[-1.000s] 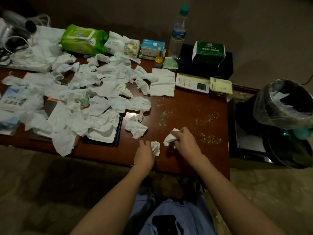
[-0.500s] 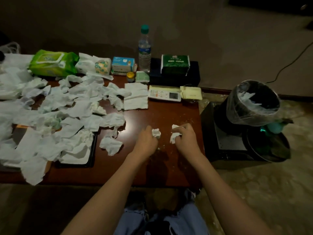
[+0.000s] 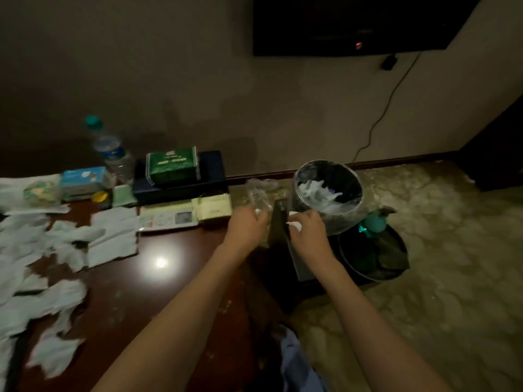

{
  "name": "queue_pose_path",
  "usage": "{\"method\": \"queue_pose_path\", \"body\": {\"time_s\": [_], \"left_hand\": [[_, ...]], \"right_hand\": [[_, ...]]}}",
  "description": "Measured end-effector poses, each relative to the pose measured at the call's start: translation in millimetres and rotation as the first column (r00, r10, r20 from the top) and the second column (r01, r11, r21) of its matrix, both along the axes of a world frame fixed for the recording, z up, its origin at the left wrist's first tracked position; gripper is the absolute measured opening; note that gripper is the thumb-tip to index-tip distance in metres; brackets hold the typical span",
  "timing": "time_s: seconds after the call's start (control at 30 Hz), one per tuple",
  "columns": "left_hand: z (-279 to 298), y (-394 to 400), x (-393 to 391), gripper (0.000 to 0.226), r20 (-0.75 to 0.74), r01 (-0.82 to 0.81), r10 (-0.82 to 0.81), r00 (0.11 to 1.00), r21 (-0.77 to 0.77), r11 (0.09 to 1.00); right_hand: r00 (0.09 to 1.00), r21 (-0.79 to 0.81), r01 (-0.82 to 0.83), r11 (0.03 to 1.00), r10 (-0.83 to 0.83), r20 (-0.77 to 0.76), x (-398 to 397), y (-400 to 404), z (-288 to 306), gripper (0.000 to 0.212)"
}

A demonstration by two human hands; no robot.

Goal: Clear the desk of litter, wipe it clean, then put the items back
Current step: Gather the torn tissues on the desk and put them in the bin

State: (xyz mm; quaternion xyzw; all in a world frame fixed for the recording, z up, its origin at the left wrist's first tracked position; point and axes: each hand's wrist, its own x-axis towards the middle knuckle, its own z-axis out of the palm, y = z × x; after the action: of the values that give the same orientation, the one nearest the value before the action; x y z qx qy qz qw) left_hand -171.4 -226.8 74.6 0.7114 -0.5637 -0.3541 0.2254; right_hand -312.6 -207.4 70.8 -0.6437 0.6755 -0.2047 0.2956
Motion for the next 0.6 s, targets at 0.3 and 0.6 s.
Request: {"method": "queue_pose_path", "body": {"time_s": [0.3,0.6], "left_hand": [[0,-99,-130,0.025,-0.041,0.128,-0.132,0.99,-0.09,0.988],[-49,-167,-169,0.025,-0.069,0.104,-0.1,0.993,0.069,0.992]], "right_hand": [[0.99,0.039,0.126,0.991,-0.128,0.063,-124,-95,12,0.029],[0.978,0.053,0.201,0.978,-0.204,0.05,-187,-152,-33,0.027]]}}
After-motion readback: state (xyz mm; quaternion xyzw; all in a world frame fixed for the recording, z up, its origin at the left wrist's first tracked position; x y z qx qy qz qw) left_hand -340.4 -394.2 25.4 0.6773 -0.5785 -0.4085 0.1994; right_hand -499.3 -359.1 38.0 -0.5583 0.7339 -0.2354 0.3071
